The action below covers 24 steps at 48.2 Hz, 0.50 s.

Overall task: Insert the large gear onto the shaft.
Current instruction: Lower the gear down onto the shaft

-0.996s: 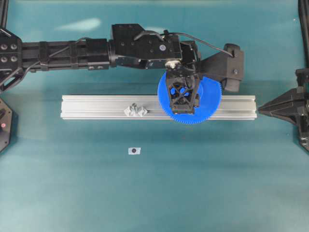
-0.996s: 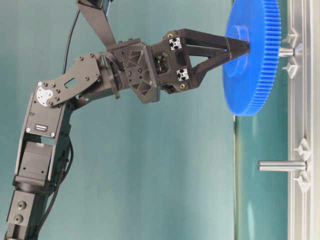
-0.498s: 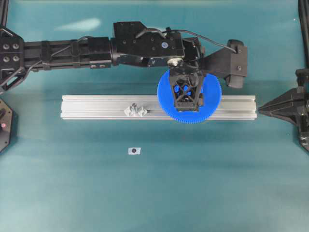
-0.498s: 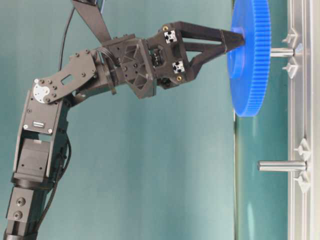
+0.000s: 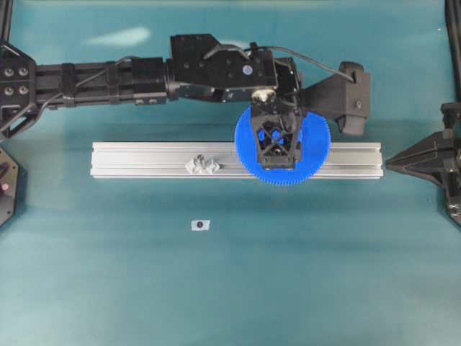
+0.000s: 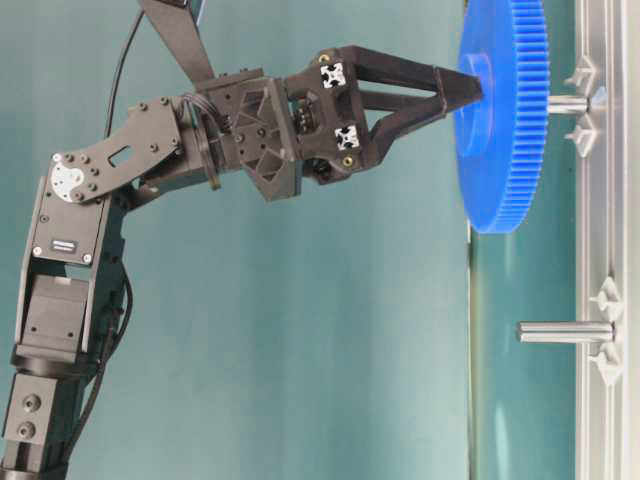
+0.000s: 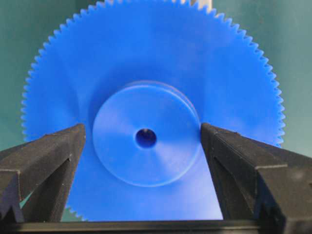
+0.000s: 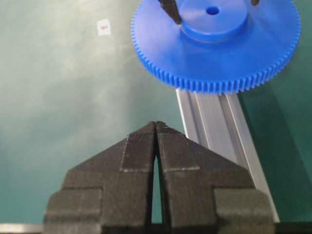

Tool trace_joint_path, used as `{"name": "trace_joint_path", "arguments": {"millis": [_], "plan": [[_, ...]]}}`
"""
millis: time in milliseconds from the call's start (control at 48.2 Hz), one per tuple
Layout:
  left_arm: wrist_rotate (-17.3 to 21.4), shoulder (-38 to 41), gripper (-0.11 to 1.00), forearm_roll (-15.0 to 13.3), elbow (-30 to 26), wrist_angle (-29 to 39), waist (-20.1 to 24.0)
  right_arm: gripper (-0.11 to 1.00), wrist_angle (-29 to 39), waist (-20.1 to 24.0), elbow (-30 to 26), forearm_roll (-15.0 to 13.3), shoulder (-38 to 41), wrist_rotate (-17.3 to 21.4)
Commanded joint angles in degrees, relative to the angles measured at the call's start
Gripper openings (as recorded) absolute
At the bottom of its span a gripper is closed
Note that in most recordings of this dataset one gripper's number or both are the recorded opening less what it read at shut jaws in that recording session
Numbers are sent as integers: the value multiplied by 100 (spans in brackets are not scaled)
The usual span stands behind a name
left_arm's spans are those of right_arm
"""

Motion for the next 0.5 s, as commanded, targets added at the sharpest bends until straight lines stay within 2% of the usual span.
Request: {"name": "trace_joint_path", "arguments": {"millis": [0,477], "plan": [[-26,-158,92,18,-105,0,-53,5,-35,-9,-62,0,44,53],[-176,-97,92,18,-79,-97,-176,5,-26,-9,-53,0,44,53]]}}
